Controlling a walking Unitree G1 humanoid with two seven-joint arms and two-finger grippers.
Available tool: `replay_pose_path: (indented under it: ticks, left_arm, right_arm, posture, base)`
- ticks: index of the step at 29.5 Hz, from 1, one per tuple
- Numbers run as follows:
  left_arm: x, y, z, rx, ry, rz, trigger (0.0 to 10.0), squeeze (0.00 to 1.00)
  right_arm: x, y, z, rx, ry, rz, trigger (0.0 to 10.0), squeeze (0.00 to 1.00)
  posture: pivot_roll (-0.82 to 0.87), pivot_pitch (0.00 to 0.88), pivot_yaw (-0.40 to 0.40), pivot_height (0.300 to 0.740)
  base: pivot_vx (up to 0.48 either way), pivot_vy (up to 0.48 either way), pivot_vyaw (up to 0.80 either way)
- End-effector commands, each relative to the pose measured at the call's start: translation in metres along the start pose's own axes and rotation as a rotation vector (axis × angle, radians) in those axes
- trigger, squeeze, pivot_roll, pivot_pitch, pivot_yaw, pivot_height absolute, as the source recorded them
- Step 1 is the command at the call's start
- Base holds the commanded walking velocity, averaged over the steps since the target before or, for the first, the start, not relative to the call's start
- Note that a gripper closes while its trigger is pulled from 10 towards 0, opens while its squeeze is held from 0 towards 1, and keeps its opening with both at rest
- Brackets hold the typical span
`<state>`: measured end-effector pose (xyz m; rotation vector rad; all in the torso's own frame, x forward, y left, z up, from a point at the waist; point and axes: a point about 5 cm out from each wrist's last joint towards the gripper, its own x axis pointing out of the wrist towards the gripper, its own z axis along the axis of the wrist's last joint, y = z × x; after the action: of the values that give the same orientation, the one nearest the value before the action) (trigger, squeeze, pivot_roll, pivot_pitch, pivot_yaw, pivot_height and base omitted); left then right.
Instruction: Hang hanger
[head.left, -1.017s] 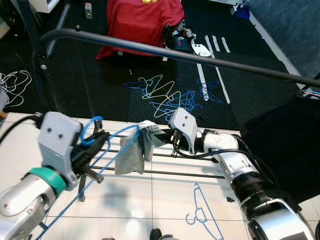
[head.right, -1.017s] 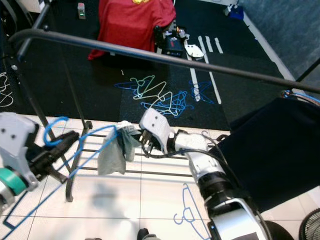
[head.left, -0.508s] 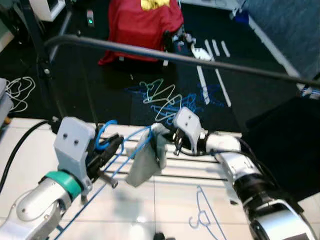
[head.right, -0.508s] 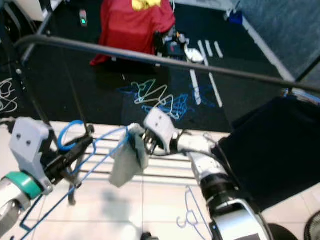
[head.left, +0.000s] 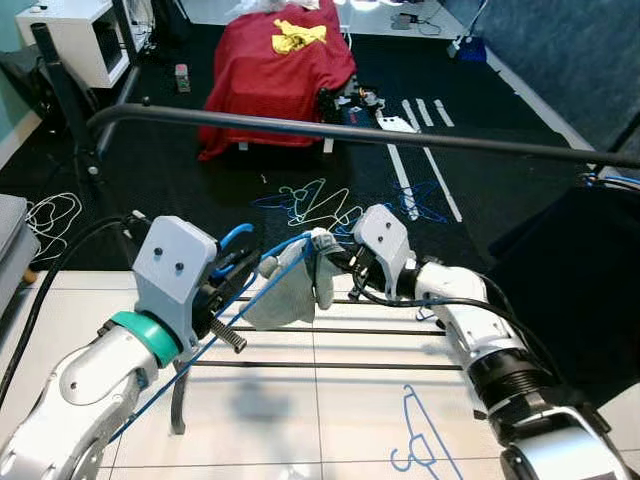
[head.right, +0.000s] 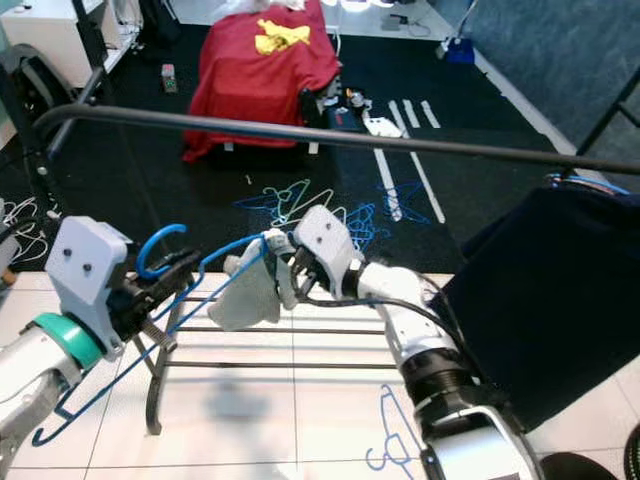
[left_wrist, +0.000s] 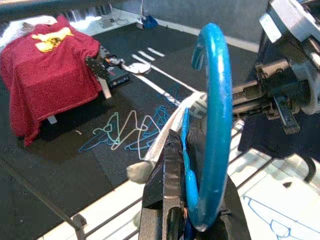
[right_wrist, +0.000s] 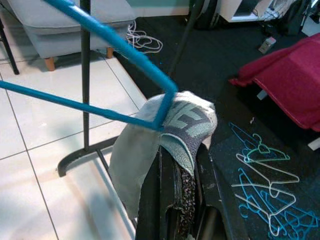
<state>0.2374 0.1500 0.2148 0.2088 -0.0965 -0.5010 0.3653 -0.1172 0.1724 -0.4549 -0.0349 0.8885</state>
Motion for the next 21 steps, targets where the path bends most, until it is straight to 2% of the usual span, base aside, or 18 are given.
replay_pose_path:
  ticks: [1, 3, 9, 11, 12, 13, 15, 16, 17, 19, 20, 21]
  left_arm:
    - [-0.004, -0.002, 0.002, -0.003, -0.007, -0.019, 10.0, 0.00]
    - [-0.010, 0.000, 0.005, -0.007, -0.007, -0.012, 10.0, 0.00]
    - [-0.010, 0.005, 0.006, -0.016, -0.017, 0.028, 10.0, 0.00]
    - [-0.007, 0.010, 0.003, -0.007, -0.020, 0.094, 10.0, 0.00]
    - [-0.007, 0.011, 0.001, 0.005, -0.015, 0.121, 10.0, 0.00]
    - [-0.007, 0.011, 0.001, 0.005, -0.015, 0.121, 10.0, 0.00]
    - [-0.010, 0.012, 0.000, 0.005, -0.006, 0.146, 10.0, 0.00]
    - [-0.010, 0.012, 0.000, 0.005, -0.006, 0.146, 10.0, 0.00]
    - [-0.013, 0.011, -0.001, -0.008, 0.005, 0.132, 10.0, 0.00]
    - [-0.019, 0.009, -0.004, -0.083, 0.033, 0.089, 10.0, 0.00]
    - [-0.019, 0.009, -0.004, -0.083, 0.033, 0.089, 10.0, 0.00]
    - [-0.021, 0.008, -0.004, -0.127, 0.043, 0.062, 10.0, 0.00]
  right_arm:
    - [-0.001, -0.002, 0.001, -0.015, 0.005, -0.002, 10.0, 0.00]
    - [0.000, -0.012, 0.013, -0.028, -0.022, -0.029, 10.0, 0.00]
    - [-0.001, -0.016, 0.025, -0.010, -0.075, -0.021, 10.0, 0.00]
    - [-0.005, -0.010, 0.039, 0.036, -0.158, 0.071, 10.0, 0.00]
    - [-0.009, -0.005, 0.041, 0.030, -0.166, 0.122, 10.0, 0.00]
    - [-0.009, -0.005, 0.041, 0.030, -0.166, 0.122, 10.0, 0.00]
    - [-0.014, 0.000, 0.034, -0.031, -0.117, 0.145, 10.0, 0.00]
    - [-0.014, 0.000, 0.034, -0.031, -0.117, 0.145, 10.0, 0.00]
    - [-0.017, -0.004, 0.026, -0.067, -0.066, 0.102, 10.0, 0.00]
    - [-0.023, -0.012, 0.010, -0.155, 0.021, 0.039, 10.0, 0.00]
    - [-0.023, -0.012, 0.010, -0.155, 0.021, 0.039, 10.0, 0.00]
    - [-0.025, -0.015, 0.005, -0.192, 0.059, 0.014, 10.0, 0.00]
  posture:
    - [0.04, 0.009, 0.034, 0.740]
    - [0.04, 0.023, 0.043, 0.740]
    - [0.03, 0.028, 0.045, 0.740]
    - [0.02, 0.042, 0.049, 0.740]
    - [0.02, 0.049, 0.050, 0.740]
    - [0.02, 0.049, 0.050, 0.740]
    - [0.02, 0.057, 0.053, 0.740]
    - [0.02, 0.057, 0.053, 0.740]
    - [0.02, 0.071, 0.056, 0.740]
    - [0.03, 0.078, 0.057, 0.740]
    - [0.03, 0.078, 0.057, 0.740]
    - [0.03, 0.080, 0.055, 0.740]
  base:
    - [0.000, 0.000, 0.00]
    - [0.000, 0.000, 0.00]
    - [0.000, 0.000, 0.00]
    - [0.000, 0.000, 0.00]
    - [0.000, 0.000, 0.00]
    - [0.000, 0.000, 0.00]
    - [0.000, 0.000, 0.00]
    - [0.000, 0.000, 0.00]
    - [0.000, 0.000, 0.00]
    - [0.000, 0.000, 0.00]
    - [0.000, 0.000, 0.00]
    - [0.000, 0.000, 0.00]
